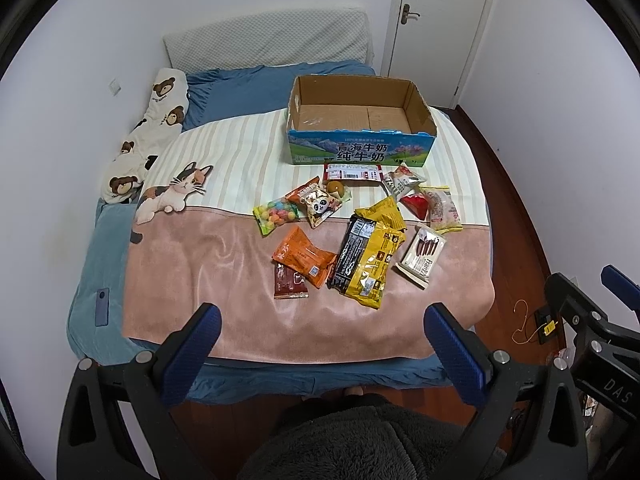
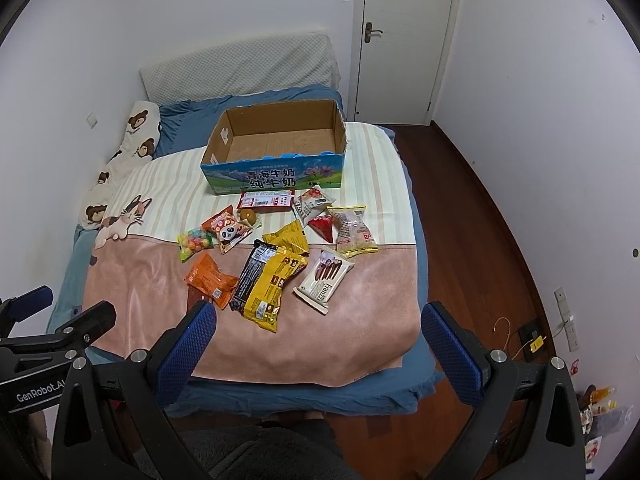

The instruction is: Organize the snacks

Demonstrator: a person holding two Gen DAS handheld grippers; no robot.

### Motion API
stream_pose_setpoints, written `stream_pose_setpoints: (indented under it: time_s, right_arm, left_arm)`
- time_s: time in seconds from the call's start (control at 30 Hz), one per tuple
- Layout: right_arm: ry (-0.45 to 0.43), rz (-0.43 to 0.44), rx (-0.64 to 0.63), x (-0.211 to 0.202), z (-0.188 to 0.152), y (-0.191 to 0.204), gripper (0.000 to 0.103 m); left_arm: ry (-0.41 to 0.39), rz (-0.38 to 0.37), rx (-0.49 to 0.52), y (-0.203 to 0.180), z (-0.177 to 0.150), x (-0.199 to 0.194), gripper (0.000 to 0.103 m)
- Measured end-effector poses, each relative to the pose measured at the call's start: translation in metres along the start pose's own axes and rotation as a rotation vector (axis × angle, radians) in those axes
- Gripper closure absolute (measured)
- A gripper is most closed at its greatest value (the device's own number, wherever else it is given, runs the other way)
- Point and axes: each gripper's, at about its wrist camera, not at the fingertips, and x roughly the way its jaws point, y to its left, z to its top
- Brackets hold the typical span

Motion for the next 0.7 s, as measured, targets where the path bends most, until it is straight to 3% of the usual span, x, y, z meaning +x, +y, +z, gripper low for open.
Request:
stream_pose_setpoints:
  time_s: [0.7]
  right_arm:
    - [-0.002,0.005,0.005,-0.0086,0.0012,0.0012,0.0]
  left_arm:
    - [-0.003,-0.001,-0.002,-0.001,0.0,-0.0017,0.0]
